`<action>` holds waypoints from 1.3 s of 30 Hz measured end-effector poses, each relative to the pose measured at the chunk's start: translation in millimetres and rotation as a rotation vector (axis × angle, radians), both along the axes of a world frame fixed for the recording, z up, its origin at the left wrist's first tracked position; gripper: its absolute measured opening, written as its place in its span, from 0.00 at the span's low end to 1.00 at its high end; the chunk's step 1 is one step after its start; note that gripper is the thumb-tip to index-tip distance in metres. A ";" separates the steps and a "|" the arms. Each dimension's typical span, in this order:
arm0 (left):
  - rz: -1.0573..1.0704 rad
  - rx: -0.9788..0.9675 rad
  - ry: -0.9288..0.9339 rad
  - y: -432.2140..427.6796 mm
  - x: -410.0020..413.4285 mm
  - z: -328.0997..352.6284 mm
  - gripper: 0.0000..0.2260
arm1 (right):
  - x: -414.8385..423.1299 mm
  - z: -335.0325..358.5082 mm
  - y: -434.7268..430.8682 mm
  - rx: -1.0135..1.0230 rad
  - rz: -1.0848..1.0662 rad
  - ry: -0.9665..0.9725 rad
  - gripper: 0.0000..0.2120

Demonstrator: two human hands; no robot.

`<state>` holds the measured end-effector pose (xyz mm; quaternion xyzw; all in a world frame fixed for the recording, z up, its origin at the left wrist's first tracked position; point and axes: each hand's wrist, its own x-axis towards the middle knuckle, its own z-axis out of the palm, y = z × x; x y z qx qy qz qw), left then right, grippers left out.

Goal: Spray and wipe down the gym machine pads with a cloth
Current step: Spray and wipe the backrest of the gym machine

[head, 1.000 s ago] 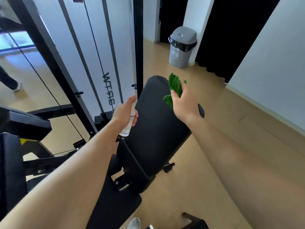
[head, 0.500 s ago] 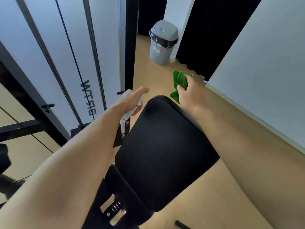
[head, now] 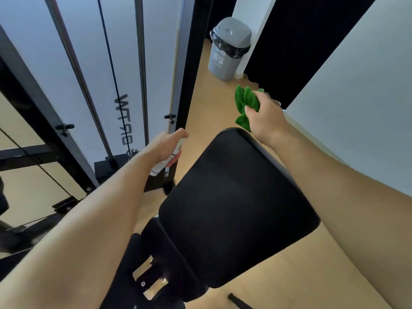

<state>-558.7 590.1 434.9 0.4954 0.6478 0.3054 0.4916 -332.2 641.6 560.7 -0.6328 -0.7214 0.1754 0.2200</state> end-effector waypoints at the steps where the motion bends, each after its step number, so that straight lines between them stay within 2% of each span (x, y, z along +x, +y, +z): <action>1: 0.016 -0.012 0.001 -6.6 -5.1 -7.7 0.28 | -5.9 -1.5 -1.0 -0.002 0.032 -0.025 0.19; 4: 0.094 -0.041 -0.002 -21.1 -15.2 -31.0 0.27 | -21.0 -9.6 -2.3 0.031 0.152 -0.122 0.21; 8: 0.106 -0.075 0.082 -32.3 -21.6 -54.3 0.34 | -38.0 -21.8 -1.4 0.037 0.255 -0.196 0.21; 13: 0.097 -0.148 0.147 -54.0 -31.8 -76.9 0.28 | -52.4 -30.7 0.4 0.051 0.303 -0.236 0.21; 16: 0.073 -0.169 0.256 -69.0 -38.5 -92.3 0.30 | -59.9 -33.1 0.4 0.065 0.340 -0.275 0.21; 18: 0.086 -0.180 0.262 -76.8 -43.6 -102.7 0.33 | -65.5 -31.2 -2.0 0.043 0.360 -0.442 0.20; 22: 0.150 -0.171 0.219 -82.1 -53.6 -108.7 0.38 | -83.2 -37.6 -20.7 0.037 0.360 -1.024 0.14; 27: 0.334 -0.116 0.075 -79.9 -71.5 -104.6 0.35 | -97.1 -101.1 -54.3 0.111 0.467 -1.378 0.17; 30: 0.399 -0.084 0.017 -78.5 -79.3 -99.6 0.34 | -111.0 -154.0 -65.5 0.132 0.584 -1.434 0.18; 35: 0.449 -0.035 -0.045 -85.8 -92.0 -102.0 0.33 | -146.5 -253.3 -102.9 0.042 0.807 -1.463 0.23; 39: 0.460 -0.014 -0.046 -91.2 -104.3 -103.8 0.34 | -151.8 -261.3 -111.0 -0.009 0.942 -1.410 0.19</action>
